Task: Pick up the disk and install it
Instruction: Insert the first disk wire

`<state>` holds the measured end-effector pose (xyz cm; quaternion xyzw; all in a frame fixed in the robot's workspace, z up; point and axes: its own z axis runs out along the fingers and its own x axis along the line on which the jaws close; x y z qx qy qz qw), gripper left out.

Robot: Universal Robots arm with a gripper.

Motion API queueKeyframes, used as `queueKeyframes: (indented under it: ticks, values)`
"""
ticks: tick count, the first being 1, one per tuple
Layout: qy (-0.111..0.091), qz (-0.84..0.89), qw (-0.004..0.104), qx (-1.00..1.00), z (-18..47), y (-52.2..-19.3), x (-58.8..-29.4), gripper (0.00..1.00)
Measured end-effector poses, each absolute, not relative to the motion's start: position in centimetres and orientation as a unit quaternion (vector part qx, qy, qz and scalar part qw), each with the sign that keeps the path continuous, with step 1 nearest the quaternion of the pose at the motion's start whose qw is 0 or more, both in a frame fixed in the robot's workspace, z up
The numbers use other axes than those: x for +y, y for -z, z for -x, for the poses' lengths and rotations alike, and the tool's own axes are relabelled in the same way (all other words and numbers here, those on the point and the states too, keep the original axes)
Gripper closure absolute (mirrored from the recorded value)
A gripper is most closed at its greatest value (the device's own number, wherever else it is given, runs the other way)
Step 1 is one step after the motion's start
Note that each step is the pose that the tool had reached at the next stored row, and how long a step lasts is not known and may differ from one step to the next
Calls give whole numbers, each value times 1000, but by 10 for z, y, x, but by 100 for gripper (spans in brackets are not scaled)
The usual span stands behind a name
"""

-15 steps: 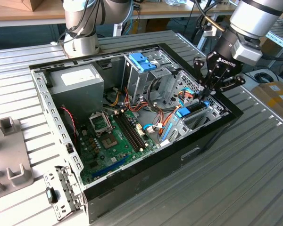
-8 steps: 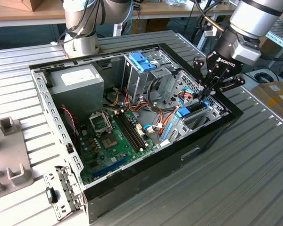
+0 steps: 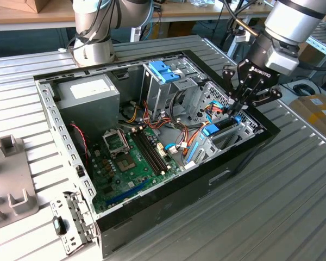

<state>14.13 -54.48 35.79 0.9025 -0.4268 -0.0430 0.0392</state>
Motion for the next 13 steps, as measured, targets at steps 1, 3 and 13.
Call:
queueKeyframes:
  ticks: [1, 3, 13]
  values:
    - [43, -902, 39, -428, -141, -358, -545, 84]
    - [43, -901, 39, -430, -141, -358, -545, 84]
    - [44, -895, 39, -443, -141, -358, -545, 84]
